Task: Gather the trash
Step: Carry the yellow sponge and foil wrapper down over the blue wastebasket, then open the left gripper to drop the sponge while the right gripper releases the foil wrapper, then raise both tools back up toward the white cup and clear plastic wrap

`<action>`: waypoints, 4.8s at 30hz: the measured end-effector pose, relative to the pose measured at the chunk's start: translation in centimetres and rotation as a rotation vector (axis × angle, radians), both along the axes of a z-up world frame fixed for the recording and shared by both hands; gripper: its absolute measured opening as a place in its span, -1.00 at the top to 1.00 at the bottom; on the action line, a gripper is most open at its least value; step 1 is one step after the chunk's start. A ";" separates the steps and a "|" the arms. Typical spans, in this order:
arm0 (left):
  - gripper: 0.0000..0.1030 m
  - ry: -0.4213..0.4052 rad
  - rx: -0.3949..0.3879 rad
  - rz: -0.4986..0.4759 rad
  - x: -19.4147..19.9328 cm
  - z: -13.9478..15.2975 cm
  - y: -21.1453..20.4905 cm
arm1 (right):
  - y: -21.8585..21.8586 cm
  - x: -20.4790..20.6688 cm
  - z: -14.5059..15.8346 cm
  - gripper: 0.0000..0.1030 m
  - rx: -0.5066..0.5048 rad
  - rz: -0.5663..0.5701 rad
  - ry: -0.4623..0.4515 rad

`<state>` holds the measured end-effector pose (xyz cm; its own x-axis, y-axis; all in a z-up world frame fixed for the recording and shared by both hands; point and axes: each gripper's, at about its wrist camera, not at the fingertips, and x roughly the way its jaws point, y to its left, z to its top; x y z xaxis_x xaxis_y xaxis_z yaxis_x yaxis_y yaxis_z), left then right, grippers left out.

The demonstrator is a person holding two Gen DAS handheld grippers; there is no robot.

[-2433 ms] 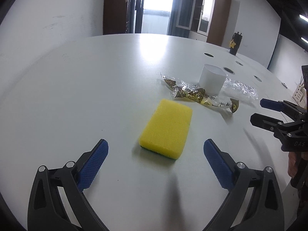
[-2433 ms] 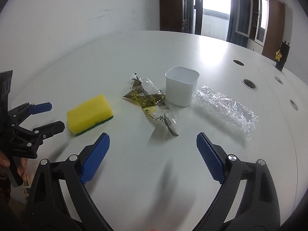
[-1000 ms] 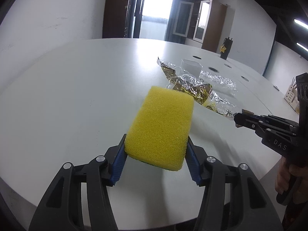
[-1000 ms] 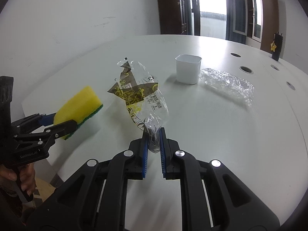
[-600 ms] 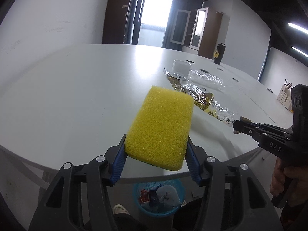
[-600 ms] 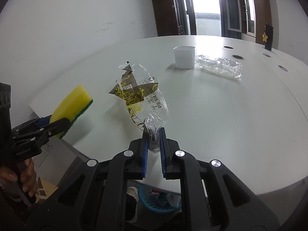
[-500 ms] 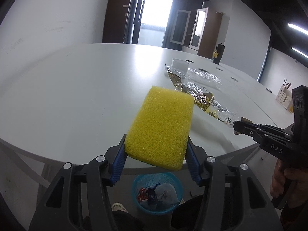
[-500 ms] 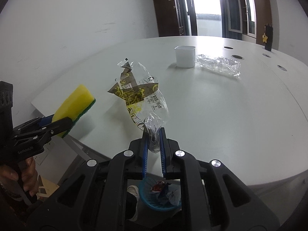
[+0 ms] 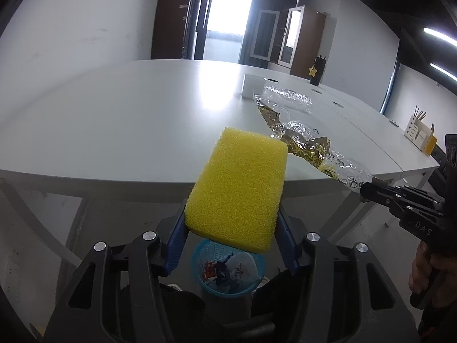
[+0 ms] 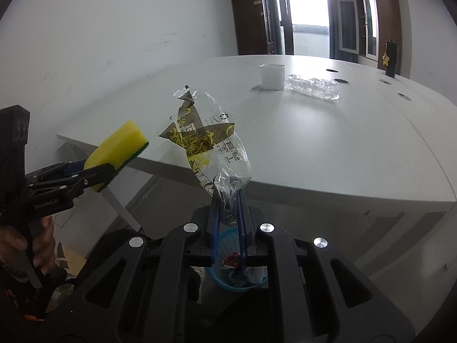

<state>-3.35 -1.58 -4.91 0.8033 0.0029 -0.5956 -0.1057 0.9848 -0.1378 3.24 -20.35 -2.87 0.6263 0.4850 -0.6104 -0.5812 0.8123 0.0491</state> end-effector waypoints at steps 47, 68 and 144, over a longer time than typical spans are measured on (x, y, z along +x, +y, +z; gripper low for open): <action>-0.07 0.401 -0.025 -0.065 8.2 -17.4 -0.6 | 3.9 6.1 -20.4 0.80 -0.176 -0.037 0.456; -0.08 0.618 -0.149 0.025 14.8 -26.8 2.3 | 8.3 13.1 -31.8 0.80 -0.340 -0.111 0.668; -0.89 0.177 -0.085 0.040 1.3 -9.3 2.2 | -0.2 0.0 -11.0 -0.83 -0.083 -0.076 0.220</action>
<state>-2.08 0.62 -14.19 0.6866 -0.0240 -0.7267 -0.1744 0.9648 -0.1966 3.25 -20.57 -13.88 0.5066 0.3839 -0.7720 -0.5008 0.8599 0.0990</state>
